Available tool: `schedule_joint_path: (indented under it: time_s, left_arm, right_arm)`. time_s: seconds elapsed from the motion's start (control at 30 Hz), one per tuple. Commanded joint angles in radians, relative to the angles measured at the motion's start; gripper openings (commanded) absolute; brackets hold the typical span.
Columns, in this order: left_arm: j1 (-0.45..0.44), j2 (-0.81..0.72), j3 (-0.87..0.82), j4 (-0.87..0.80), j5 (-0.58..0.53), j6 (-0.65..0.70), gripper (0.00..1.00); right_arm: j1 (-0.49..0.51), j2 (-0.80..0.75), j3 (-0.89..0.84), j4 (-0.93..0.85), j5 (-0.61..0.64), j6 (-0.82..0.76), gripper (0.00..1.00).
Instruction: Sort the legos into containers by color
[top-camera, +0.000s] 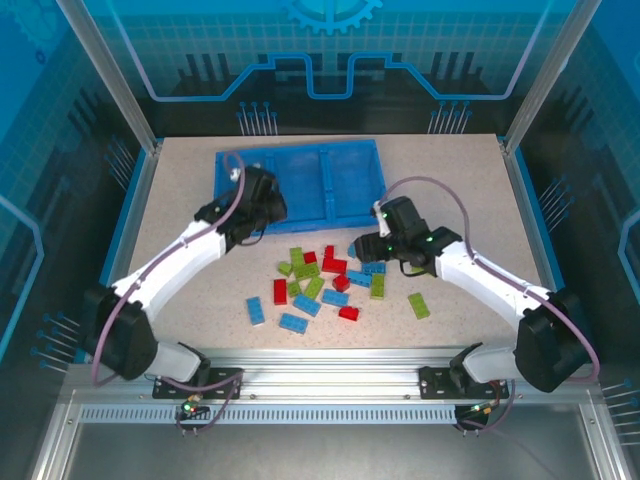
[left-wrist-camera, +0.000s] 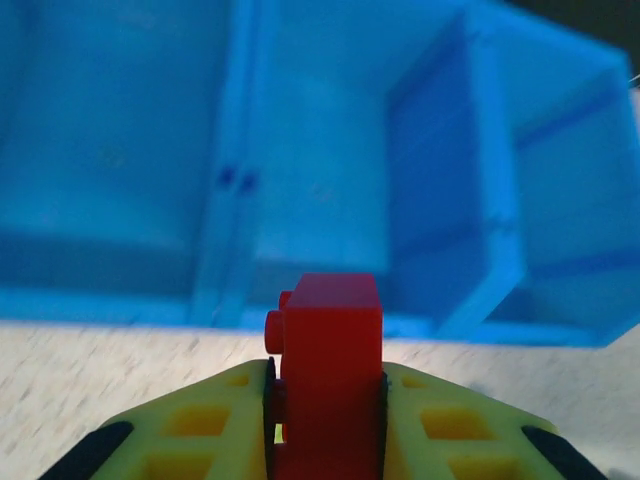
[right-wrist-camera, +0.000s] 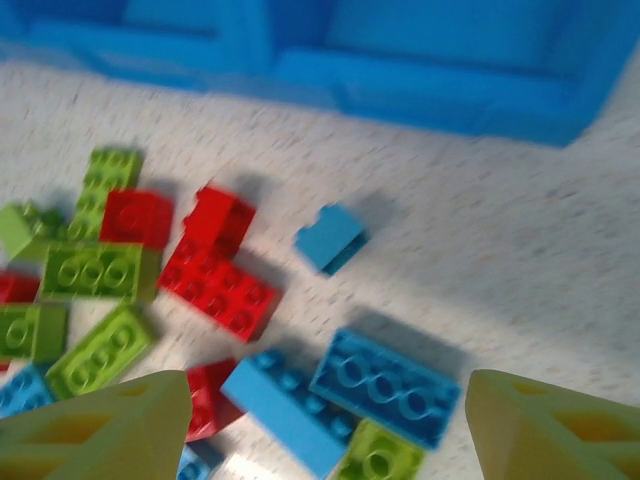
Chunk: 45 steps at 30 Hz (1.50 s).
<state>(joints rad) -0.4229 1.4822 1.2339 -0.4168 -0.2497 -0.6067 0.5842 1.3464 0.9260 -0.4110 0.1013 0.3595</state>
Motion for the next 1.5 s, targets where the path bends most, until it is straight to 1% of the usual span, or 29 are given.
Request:
schedule_joint_path:
  time_s: [0.0, 0.07, 0.2, 0.3, 0.43, 0.5, 0.53, 0.67, 0.73, 0.83, 0.87, 0.9, 1.03, 1.23, 1.47]
  left_arm:
    - [0.048, 0.151, 0.137, -0.011, 0.101, 0.09, 0.28]
    - [0.066, 0.24, 0.22, -0.023, 0.137, 0.095, 0.27]
    - [0.097, 0.379, 0.331, -0.031, 0.199, 0.083, 0.27]
    - [0.106, 0.433, 0.374, -0.034, 0.229, 0.072, 0.29]
    - [0.106, 0.463, 0.4, -0.034, 0.247, 0.067, 0.35]
    - [0.105, 0.466, 0.403, -0.033, 0.254, 0.065, 0.44]
    - [0.106, 0.464, 0.402, -0.035, 0.258, 0.064, 0.51]
    - [0.104, 0.441, 0.393, -0.038, 0.274, 0.061, 0.69]
    - [0.104, 0.416, 0.378, -0.032, 0.276, 0.056, 0.73]
    - [0.102, 0.365, 0.341, -0.024, 0.283, 0.042, 0.85]
    - [0.103, 0.343, 0.322, -0.017, 0.286, 0.035, 0.9]
    - [0.103, 0.319, 0.299, -0.007, 0.289, 0.025, 0.98]
    - [0.102, 0.231, 0.204, 0.027, 0.298, -0.006, 0.99]
    - [0.104, 0.127, 0.108, 0.019, 0.288, -0.013, 0.99]
    - [0.114, 0.042, 0.014, 0.013, 0.267, -0.017, 0.99]
  right_arm:
    - [0.087, -0.004, -0.023, -0.023, 0.041, 0.021, 0.73]
    - [0.146, 0.013, -0.018, -0.035, 0.084, 0.054, 0.73]
    - [0.23, 0.106, 0.04, -0.097, 0.102, 0.164, 0.71]
    - [0.317, 0.18, 0.097, -0.14, 0.14, 0.175, 0.71]
    - [0.381, 0.22, 0.107, -0.176, 0.151, 0.175, 0.7]
    - [0.398, 0.212, 0.083, -0.186, 0.154, 0.167, 0.68]
    - [0.403, 0.204, 0.069, -0.189, 0.149, 0.159, 0.68]
    - [0.416, 0.171, 0.024, -0.219, 0.112, 0.099, 0.68]
    - [0.416, 0.169, 0.016, -0.241, 0.104, 0.079, 0.68]
    - [0.417, 0.174, 0.004, -0.258, 0.081, 0.053, 0.68]
    - [0.417, 0.18, 0.004, -0.259, 0.069, 0.048, 0.68]
    - [0.419, 0.186, 0.001, -0.257, 0.059, 0.04, 0.68]
    - [0.434, 0.228, 0.01, -0.242, 0.054, 0.019, 0.67]
    - [0.445, 0.289, 0.018, -0.238, 0.048, 0.004, 0.61]
    - [0.445, 0.318, 0.032, -0.228, 0.063, -0.011, 0.44]
